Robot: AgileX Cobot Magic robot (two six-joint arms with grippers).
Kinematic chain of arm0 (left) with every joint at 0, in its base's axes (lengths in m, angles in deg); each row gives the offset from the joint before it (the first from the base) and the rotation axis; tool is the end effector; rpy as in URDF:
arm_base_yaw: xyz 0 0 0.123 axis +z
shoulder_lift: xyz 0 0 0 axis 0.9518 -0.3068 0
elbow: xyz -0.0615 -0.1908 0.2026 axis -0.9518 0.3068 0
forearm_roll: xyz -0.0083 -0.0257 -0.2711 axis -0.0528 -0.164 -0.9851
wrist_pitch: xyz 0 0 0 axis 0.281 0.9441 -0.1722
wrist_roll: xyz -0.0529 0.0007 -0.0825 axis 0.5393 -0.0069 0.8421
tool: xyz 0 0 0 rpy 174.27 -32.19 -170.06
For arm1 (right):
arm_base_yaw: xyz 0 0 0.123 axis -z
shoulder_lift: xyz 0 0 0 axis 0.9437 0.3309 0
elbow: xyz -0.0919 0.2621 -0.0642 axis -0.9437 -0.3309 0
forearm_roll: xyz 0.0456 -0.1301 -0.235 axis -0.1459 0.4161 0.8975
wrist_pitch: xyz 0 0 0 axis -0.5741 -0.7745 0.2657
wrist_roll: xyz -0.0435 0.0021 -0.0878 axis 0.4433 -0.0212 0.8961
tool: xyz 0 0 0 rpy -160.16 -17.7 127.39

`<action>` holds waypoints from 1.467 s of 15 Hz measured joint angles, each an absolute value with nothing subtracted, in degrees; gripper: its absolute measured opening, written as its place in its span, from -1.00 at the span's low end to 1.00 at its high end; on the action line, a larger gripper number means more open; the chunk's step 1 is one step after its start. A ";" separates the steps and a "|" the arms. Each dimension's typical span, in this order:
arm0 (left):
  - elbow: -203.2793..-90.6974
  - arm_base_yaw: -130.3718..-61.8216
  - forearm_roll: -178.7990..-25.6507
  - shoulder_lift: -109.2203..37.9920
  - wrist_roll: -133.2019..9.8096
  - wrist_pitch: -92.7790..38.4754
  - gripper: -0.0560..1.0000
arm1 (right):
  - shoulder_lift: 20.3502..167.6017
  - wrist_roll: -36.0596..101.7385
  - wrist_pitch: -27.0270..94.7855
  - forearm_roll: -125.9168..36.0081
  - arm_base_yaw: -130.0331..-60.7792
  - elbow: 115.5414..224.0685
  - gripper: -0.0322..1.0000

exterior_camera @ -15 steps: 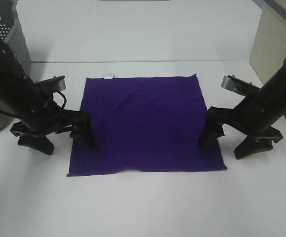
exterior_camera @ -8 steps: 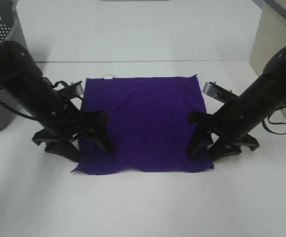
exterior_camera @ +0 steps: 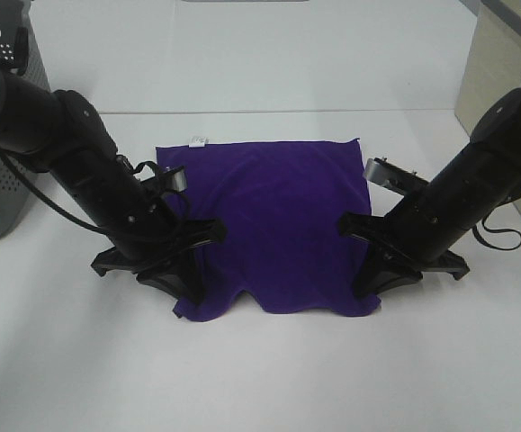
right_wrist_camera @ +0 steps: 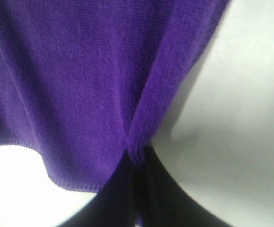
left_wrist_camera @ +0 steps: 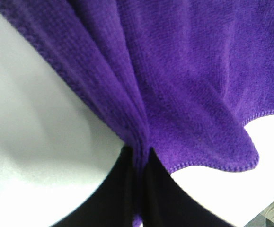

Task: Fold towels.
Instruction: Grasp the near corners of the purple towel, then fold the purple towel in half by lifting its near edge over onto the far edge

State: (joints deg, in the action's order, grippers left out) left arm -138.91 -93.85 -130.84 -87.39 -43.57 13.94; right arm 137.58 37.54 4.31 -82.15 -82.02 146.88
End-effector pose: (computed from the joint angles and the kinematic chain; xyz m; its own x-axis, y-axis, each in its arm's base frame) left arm 0.3509 -0.1898 0.0567 -0.9911 0.1230 0.0511 0.0839 0.8745 -0.4776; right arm 0.3295 0.1104 0.0607 -0.9992 -0.0340 -0.0216 -0.0401 0.8910 0.4523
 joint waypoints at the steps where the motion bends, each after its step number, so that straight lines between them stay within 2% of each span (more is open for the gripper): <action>1: -138.96 -93.85 -129.52 -87.10 -43.57 14.34 -0.89 | 137.58 37.59 3.80 -82.09 -82.02 146.88 -0.89; 9: -141.31 -93.91 -111.42 -77.19 -37.84 16.92 -0.89 | 126.35 37.31 1.28 -80.09 -82.02 149.58 -0.89; 15: -163.14 -92.07 -108.38 -84.87 -37.09 17.09 -0.89 | 135.29 30.37 1.74 -67.31 -82.02 171.98 -0.89; 19: -180.90 -89.49 -106.89 -95.58 -37.78 18.64 -0.89 | 146.12 29.69 1.96 -65.02 -82.02 187.96 -0.89; 22: -188.98 -89.49 -105.57 -101.83 -38.18 19.79 -0.89 | 152.36 29.57 2.94 -63.42 -82.02 196.79 -0.89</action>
State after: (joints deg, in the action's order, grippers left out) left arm -188.98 -89.49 -105.57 -101.83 -38.18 19.79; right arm 152.36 29.57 2.94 -63.42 -82.02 196.79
